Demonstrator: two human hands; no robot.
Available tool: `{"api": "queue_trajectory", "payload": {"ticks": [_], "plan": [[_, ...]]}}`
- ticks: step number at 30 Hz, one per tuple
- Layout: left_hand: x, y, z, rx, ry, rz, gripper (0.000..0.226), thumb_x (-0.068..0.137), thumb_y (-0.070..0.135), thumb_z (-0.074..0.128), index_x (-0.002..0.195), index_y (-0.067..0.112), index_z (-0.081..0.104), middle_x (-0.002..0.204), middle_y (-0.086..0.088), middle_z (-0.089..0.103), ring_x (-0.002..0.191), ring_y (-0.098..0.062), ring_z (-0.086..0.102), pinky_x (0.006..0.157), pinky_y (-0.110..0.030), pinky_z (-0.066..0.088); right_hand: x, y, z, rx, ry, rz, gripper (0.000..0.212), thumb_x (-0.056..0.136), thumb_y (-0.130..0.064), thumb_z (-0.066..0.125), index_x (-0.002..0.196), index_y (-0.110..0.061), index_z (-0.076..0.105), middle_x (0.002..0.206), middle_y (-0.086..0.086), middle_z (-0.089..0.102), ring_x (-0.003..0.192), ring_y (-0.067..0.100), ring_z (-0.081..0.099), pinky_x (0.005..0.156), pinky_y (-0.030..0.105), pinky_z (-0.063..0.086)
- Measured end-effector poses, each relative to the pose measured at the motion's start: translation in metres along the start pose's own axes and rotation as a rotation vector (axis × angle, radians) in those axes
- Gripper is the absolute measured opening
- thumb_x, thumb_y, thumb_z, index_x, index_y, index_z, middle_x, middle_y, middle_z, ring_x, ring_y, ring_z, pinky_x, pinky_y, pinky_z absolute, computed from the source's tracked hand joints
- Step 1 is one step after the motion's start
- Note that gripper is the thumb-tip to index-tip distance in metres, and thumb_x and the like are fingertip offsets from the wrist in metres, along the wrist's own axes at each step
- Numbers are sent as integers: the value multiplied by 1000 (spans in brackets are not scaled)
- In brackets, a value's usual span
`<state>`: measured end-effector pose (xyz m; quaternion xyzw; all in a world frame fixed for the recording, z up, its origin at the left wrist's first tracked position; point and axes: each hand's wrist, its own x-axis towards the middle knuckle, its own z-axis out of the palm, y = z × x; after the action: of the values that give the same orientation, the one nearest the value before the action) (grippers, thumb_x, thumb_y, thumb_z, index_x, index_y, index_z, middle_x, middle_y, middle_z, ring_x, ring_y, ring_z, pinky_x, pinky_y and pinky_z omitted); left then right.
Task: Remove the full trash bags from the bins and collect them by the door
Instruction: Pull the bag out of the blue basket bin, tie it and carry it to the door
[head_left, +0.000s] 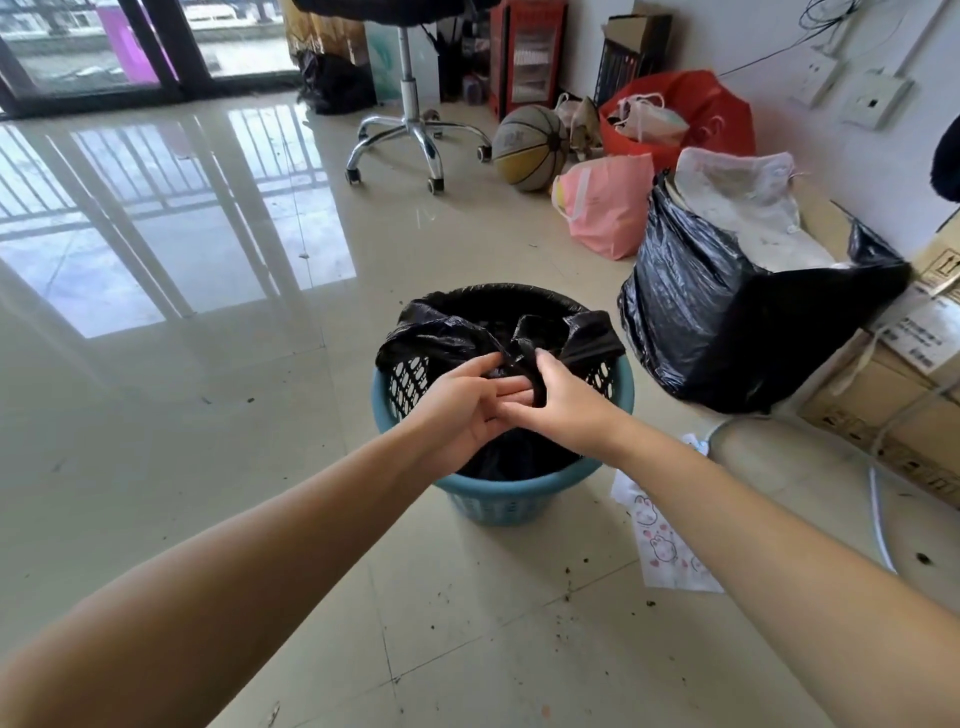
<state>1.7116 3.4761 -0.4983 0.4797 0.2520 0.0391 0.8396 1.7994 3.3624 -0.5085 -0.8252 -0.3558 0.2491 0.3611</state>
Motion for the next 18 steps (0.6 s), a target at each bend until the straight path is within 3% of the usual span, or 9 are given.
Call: {"api": "queue_trajectory", "payload": {"ticks": [4,6,9,11,13,15,17,18], "plan": [[2,2,-3,83,-71,-57,67,85,-12,28,143,19,35,115,-11,65,113,-22,58,94,-37,47,3,7,2,-165,139,17,48,90,-29,59,131,-8,46,157,14,14,143,26,19,111,29,20],[6,6,-2,128,-21,-81,59,87,-6,30,137,23,44,115,-8,63,112,-18,57,94,-36,46,5,8,5,-191,151,4,35,92,-22,56,125,-10,52,157,13,13,143,28,22,109,27,22],[18,16,-8,184,163,-114,31,92,19,49,122,17,57,112,-4,61,112,-18,55,94,-35,45,4,7,3,-260,194,-30,21,93,-13,53,112,-6,56,157,11,14,138,30,31,99,22,25],[33,24,-20,-63,254,-151,38,91,33,55,120,10,53,112,-7,59,114,-23,55,101,-38,42,-2,9,-2,-342,176,-70,22,93,-13,53,112,-5,57,154,9,21,131,31,40,103,28,32],[51,33,-32,-329,331,-129,45,92,38,53,125,7,49,119,-8,58,115,-23,56,105,-39,41,-10,13,-7,-447,186,-69,23,93,-16,52,114,-10,58,151,5,26,117,31,52,95,36,43],[65,41,-38,-411,386,-76,30,96,31,49,116,9,51,105,-5,60,104,-19,60,95,-32,47,-16,17,-13,-573,260,-31,24,93,-21,52,114,-15,59,148,3,28,109,29,54,83,37,47],[75,46,-36,-417,410,-26,10,98,16,43,96,8,50,80,-4,54,74,-16,61,65,-26,55,-18,21,-21,-586,335,25,23,92,-23,53,112,-15,61,137,6,36,104,29,55,77,36,49],[77,49,-33,-375,429,9,13,98,10,41,88,9,49,73,-4,50,58,-14,58,51,-26,53,-18,22,-25,-540,361,48,22,91,-23,54,110,-14,62,127,7,41,97,29,56,76,36,49]]}}
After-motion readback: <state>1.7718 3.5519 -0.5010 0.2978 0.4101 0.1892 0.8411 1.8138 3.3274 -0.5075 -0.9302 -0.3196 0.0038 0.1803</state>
